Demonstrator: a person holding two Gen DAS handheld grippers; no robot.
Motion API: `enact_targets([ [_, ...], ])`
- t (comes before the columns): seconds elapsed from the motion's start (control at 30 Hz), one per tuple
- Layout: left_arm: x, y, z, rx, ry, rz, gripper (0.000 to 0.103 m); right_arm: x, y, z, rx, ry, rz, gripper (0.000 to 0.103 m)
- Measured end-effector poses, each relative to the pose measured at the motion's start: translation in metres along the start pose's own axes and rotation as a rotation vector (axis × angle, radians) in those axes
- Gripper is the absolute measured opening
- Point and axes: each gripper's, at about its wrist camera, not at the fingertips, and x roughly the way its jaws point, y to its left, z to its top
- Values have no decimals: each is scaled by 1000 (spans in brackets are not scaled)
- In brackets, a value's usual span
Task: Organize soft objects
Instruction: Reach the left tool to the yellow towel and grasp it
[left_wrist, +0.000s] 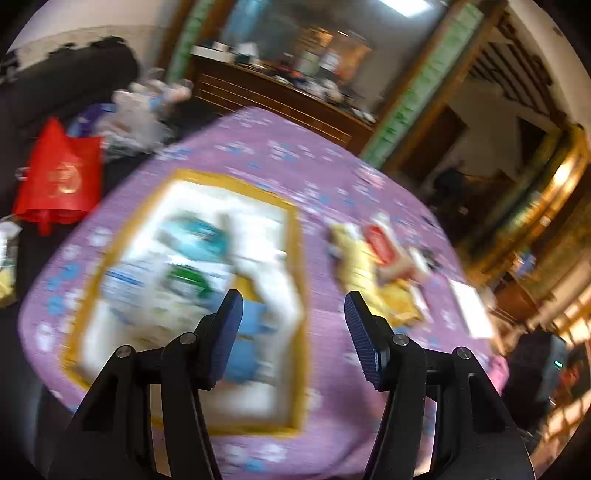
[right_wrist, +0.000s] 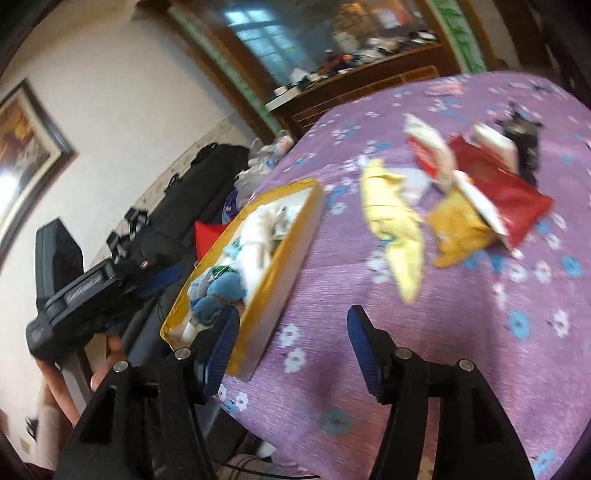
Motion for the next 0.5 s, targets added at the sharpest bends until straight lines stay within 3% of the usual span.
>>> enact_targets([
  [0.2,23,-44,-9,62,83,-61,58,-12,-28,5,50,-21,-24,67],
  [0.5,78,-69,-14,104,192,-33,58,-13,-64,9,82,-42,-63,67],
])
